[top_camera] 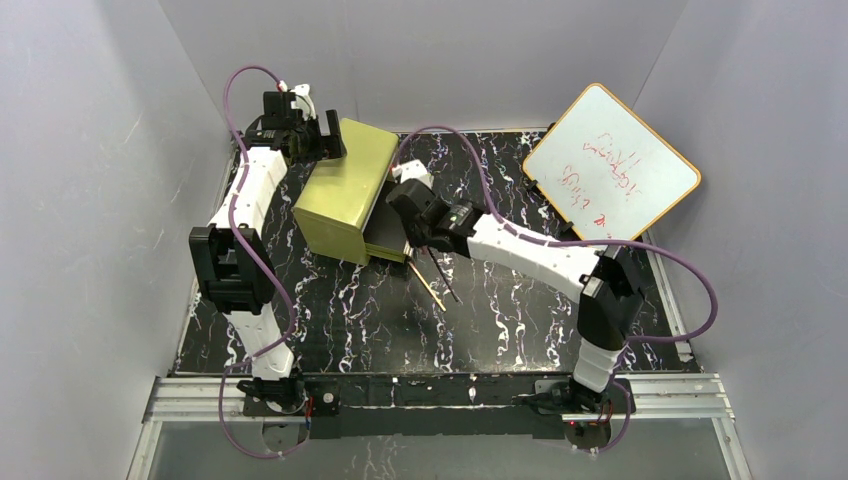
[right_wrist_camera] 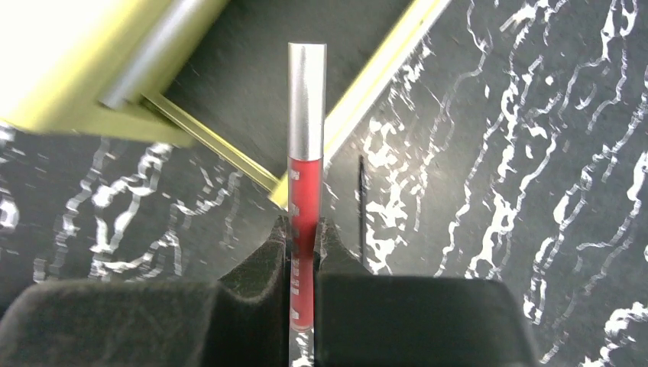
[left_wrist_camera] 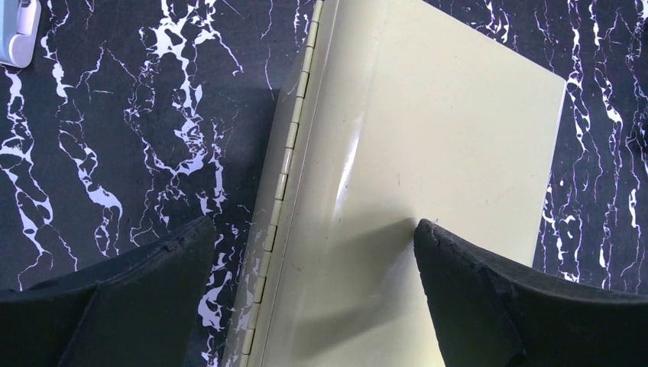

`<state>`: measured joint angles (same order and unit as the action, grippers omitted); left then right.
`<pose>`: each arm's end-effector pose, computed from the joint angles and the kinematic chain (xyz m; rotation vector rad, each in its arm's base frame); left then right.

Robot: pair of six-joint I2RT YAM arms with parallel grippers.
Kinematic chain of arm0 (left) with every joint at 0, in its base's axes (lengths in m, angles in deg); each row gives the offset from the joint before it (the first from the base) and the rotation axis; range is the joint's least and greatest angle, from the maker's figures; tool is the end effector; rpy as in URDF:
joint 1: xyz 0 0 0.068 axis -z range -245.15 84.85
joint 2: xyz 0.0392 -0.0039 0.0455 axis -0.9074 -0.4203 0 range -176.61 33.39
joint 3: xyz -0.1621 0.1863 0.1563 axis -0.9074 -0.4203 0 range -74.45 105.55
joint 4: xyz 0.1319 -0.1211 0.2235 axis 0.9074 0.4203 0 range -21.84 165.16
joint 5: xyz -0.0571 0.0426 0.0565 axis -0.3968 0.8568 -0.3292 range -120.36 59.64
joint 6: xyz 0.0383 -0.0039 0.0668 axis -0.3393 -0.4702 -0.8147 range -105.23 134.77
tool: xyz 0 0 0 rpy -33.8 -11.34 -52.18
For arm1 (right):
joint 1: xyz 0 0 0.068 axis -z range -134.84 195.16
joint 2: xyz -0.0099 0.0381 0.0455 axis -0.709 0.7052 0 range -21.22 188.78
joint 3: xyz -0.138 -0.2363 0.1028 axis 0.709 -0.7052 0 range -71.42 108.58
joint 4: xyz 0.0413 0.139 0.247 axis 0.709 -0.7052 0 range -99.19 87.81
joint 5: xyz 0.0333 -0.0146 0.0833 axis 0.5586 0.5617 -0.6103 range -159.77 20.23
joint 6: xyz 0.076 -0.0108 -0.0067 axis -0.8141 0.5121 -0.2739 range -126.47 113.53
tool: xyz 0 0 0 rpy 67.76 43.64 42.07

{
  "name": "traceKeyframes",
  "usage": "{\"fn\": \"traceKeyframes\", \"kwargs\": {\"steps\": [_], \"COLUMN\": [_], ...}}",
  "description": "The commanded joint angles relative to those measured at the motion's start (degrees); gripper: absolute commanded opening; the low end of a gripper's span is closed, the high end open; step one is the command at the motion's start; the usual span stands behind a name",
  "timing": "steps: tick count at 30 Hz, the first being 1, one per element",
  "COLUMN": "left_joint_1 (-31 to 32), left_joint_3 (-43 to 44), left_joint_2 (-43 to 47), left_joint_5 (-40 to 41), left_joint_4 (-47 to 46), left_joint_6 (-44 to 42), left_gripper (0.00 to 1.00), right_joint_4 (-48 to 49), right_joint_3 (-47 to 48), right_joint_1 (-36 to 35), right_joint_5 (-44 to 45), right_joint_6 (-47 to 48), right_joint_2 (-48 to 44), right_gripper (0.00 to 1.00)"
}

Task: Organize the makeup

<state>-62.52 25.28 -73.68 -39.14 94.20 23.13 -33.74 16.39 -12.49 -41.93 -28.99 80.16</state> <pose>0.4952 -0.0328 0.3335 -0.0188 2.1583 -0.2760 0.2652 0.3613 0.2931 -0.4576 2.2066 0.1711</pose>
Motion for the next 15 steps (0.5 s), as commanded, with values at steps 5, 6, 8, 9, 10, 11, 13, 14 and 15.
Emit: {"fn": "traceKeyframes", "kwargs": {"steps": [5,6,8,9,10,11,13,14,15], "left_joint_1": [-1.63,-1.65,-1.67,-1.67,-1.78,-1.76,-1.91,-1.99,-2.1], "left_joint_3": [-3.29,-3.29,-3.38,-3.34,-3.38,-3.37,-3.34,-3.37,-3.39], "left_joint_2": [-0.86,-0.79,-0.82,-0.8,-0.79,-0.8,-0.71,-0.7,-0.69], "left_joint_5": [5.92,5.88,5.76,5.72,5.67,5.54,5.35,5.24,5.11], "left_joint_4": [9.79,9.74,9.68,9.68,9.6,9.58,9.56,9.55,9.51], "left_joint_6": [-3.35,-3.35,-3.28,-3.27,-3.2,-3.18,-3.11,-3.09,-3.01], "left_gripper": [1.0,0.99,0.99,0.99,0.99,0.99,0.99,0.99,0.99], "right_joint_4": [4.85,7.13,10.73,11.78,12.56,13.62,16.85,18.52,19.84], "right_joint_3": [9.76,9.83,10.59,11.55,12.77,14.08,15.33,15.97,16.6], "right_joint_1": [9.2,10.39,12.44,13.45,14.1,14.84,16.37,16.77,16.99], "right_joint_5": [-14.98,-17.9,-22.98,-24.68,-26.93,-29.56,-35.77,-38.17,-39.53], "right_joint_6": [-14.74,-17.19,-22.09,-24.04,-26.03,-27.96,-32.39,-34.02,-35.72], "right_joint_2": [5.98,6.4,7.86,9.26,10.54,12.1,15.43,17.18,18.76], "right_gripper": [0.01,0.01,0.01,0.01,0.01,0.01,0.01,0.01,0.01]}}
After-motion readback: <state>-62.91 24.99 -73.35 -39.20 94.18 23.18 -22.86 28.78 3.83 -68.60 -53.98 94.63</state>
